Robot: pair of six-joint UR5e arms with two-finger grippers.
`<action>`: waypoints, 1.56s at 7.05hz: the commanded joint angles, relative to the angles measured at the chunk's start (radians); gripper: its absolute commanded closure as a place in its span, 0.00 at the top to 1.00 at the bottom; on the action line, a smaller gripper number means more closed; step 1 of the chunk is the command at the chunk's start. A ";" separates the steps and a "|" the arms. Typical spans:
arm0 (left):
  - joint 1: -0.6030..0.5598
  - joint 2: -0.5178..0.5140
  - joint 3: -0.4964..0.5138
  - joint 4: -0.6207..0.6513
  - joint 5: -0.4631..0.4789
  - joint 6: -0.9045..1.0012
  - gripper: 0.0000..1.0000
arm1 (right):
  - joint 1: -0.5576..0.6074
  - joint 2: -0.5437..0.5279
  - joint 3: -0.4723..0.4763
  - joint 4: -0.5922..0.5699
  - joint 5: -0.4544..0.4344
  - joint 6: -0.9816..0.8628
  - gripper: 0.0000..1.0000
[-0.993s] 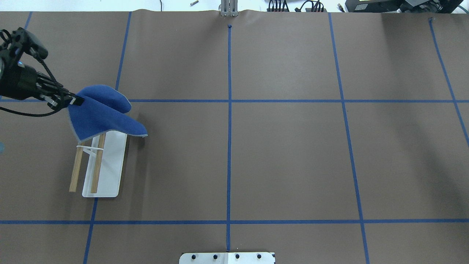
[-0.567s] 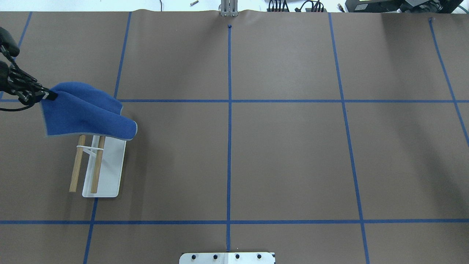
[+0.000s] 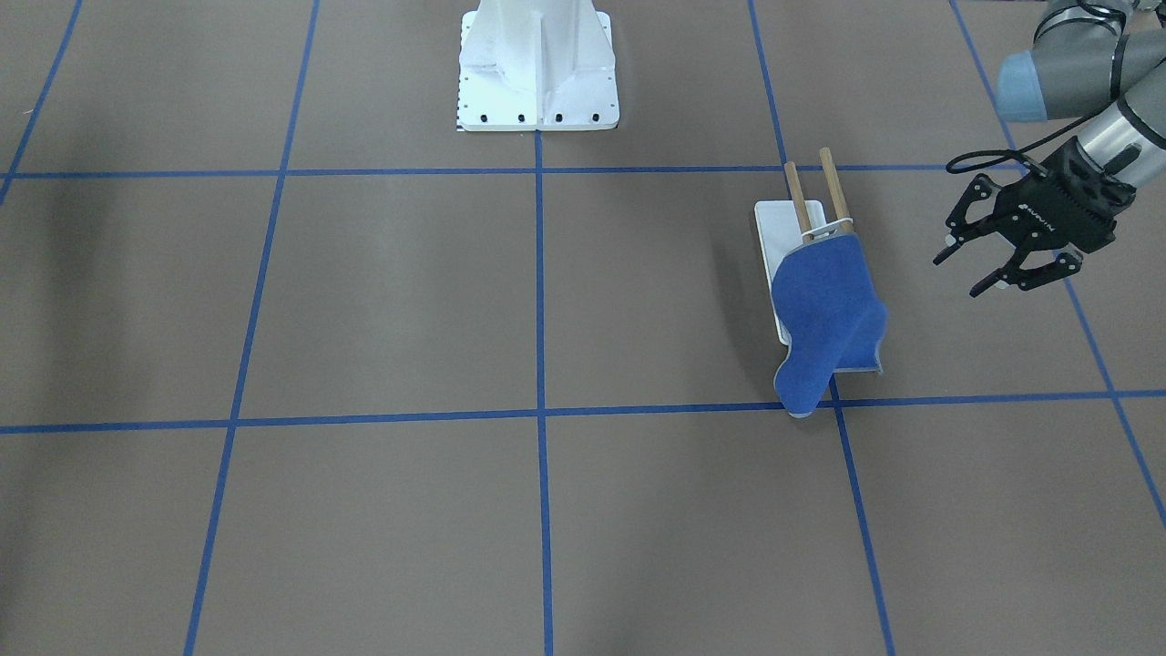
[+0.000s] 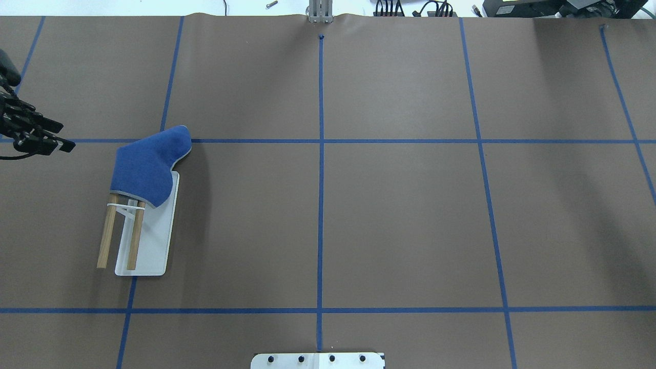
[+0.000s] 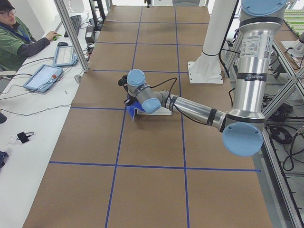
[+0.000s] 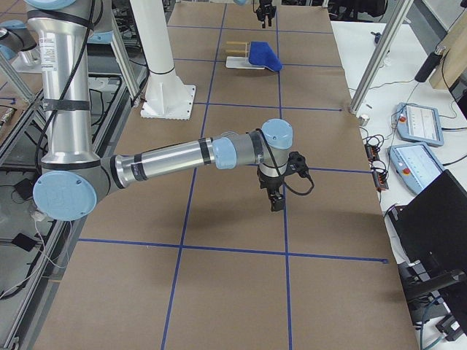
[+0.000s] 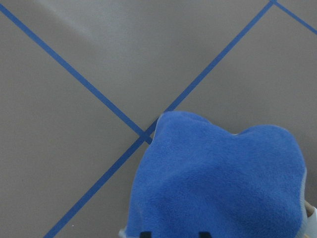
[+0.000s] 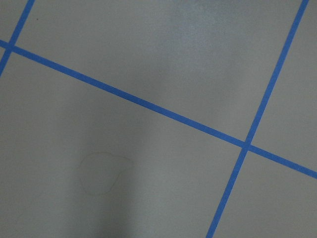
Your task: Hang towel on rack
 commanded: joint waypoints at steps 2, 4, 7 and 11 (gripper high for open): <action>-0.051 0.002 0.004 0.019 -0.004 -0.003 0.99 | 0.000 -0.030 0.003 0.001 0.000 -0.001 1.00; -0.191 -0.004 0.004 0.217 0.003 0.008 0.99 | 0.018 -0.067 0.003 0.001 -0.008 -0.006 1.00; -0.396 0.004 0.070 0.568 0.121 0.261 0.99 | 0.086 -0.148 0.005 0.003 -0.008 -0.012 1.00; -0.500 0.045 0.182 0.637 0.036 0.276 0.99 | 0.094 -0.171 0.005 0.003 -0.008 -0.001 1.00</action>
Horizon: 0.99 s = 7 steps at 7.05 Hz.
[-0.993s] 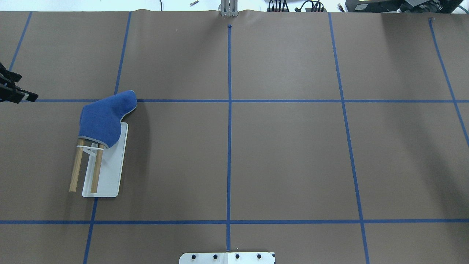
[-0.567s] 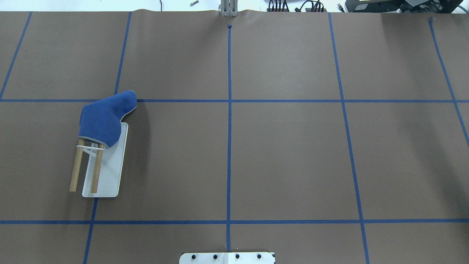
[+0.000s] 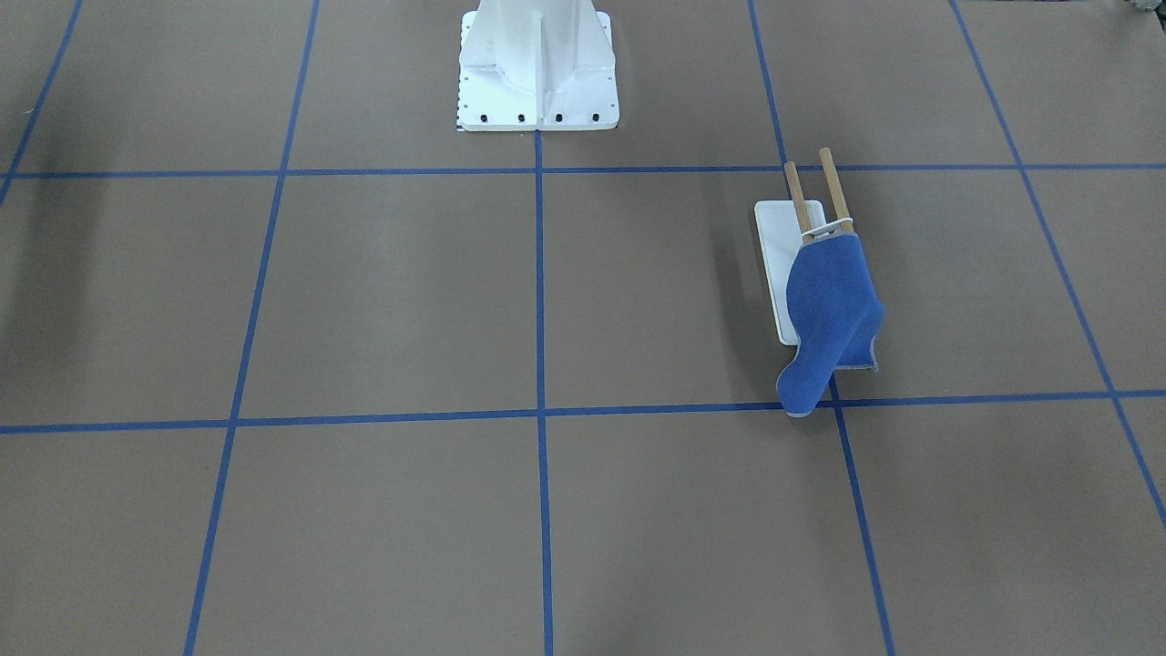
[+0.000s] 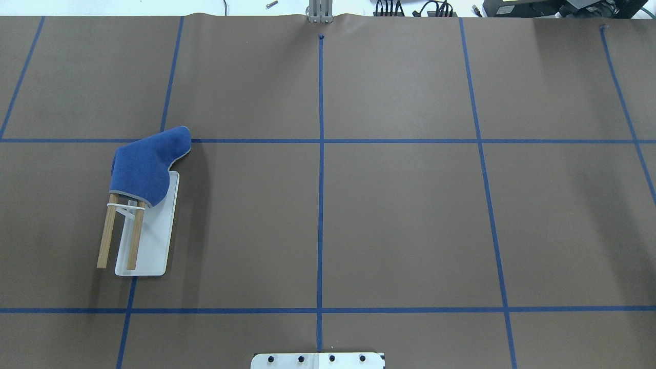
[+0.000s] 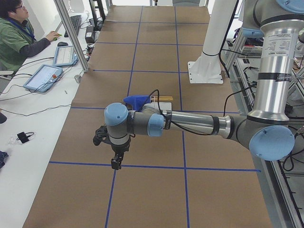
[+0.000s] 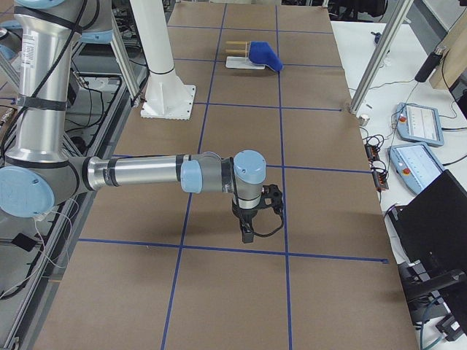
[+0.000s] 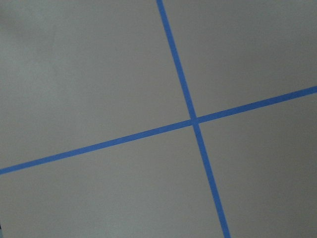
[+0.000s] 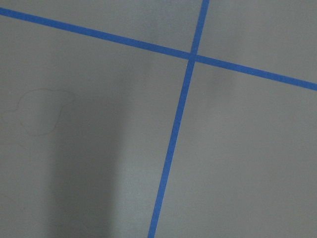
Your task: Hang towel on rack
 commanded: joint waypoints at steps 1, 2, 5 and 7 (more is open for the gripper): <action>-0.022 0.038 -0.023 -0.004 -0.085 -0.004 0.99 | 0.001 0.000 0.001 0.001 0.000 0.003 1.00; -0.019 0.061 -0.034 -0.008 -0.085 -0.002 0.99 | 0.001 0.000 0.001 0.001 0.002 0.006 1.00; -0.018 0.066 -0.051 -0.015 -0.085 0.003 0.99 | 0.001 -0.003 0.003 0.000 0.004 0.007 1.00; -0.018 0.067 -0.053 -0.017 -0.085 0.003 0.99 | 0.001 -0.001 0.003 0.000 0.004 0.008 1.00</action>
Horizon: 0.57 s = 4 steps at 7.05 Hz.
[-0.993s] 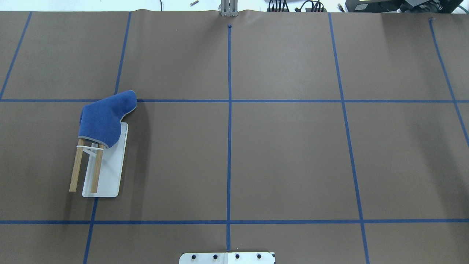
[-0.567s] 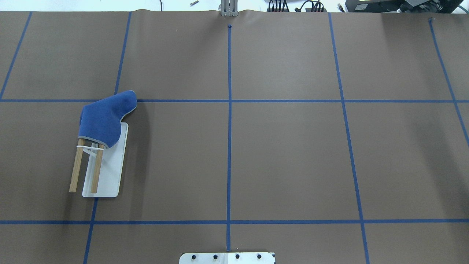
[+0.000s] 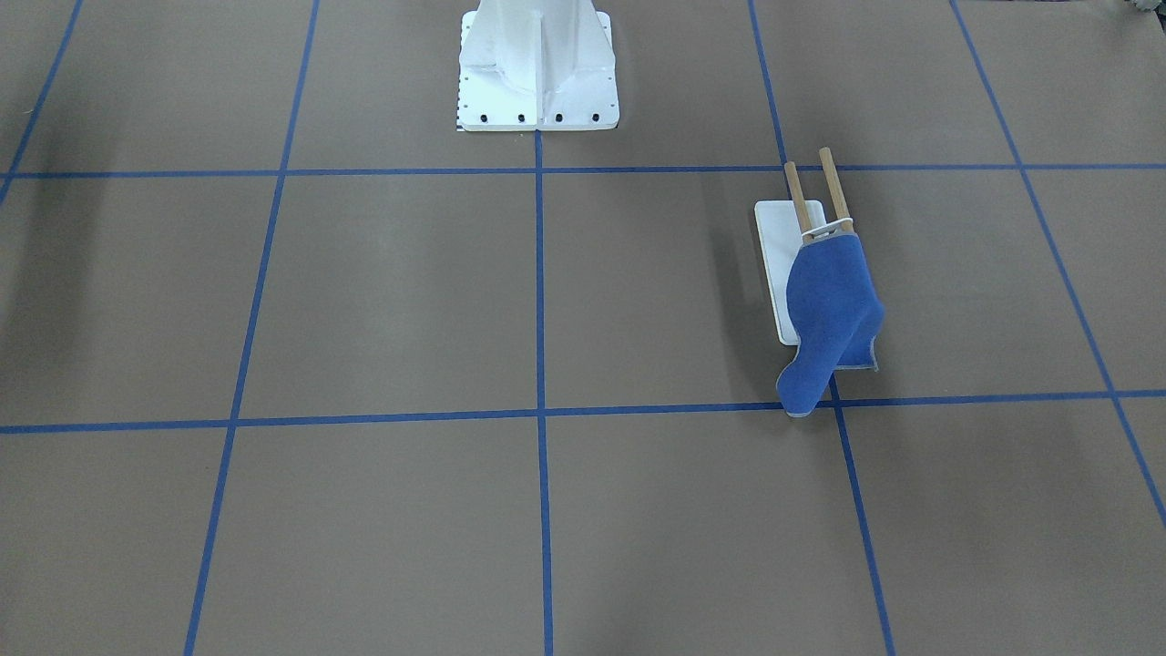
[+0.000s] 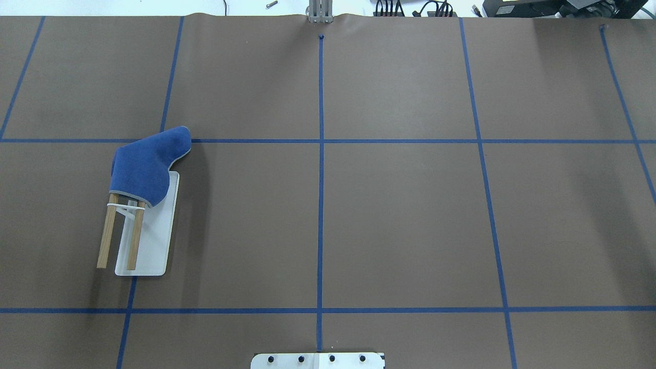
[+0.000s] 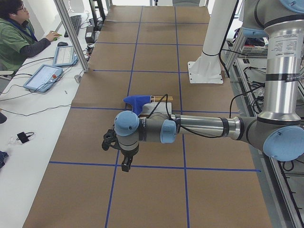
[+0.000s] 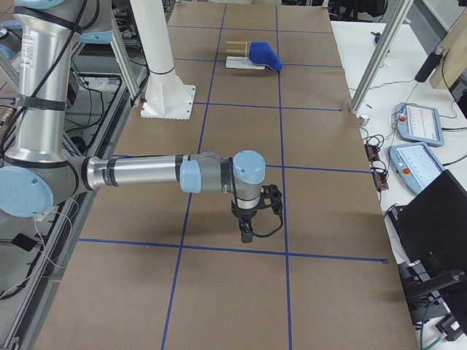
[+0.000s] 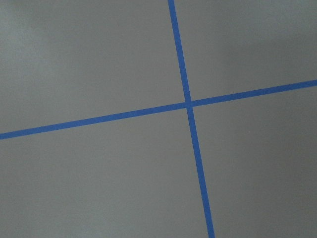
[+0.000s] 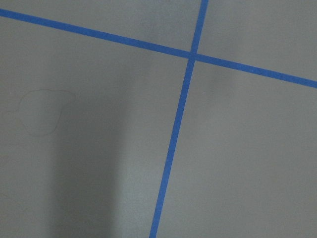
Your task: Hang towel on rack
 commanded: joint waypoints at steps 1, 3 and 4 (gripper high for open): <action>0.000 0.001 0.001 0.000 0.000 0.000 0.99 | 0.000 -0.001 0.000 0.000 0.000 0.001 1.00; 0.002 0.015 -0.001 -0.006 0.000 0.001 0.99 | 0.000 -0.001 0.000 0.000 0.000 -0.001 1.00; 0.002 0.016 -0.001 -0.010 0.000 0.001 0.99 | 0.000 -0.001 0.000 0.000 0.000 0.001 1.00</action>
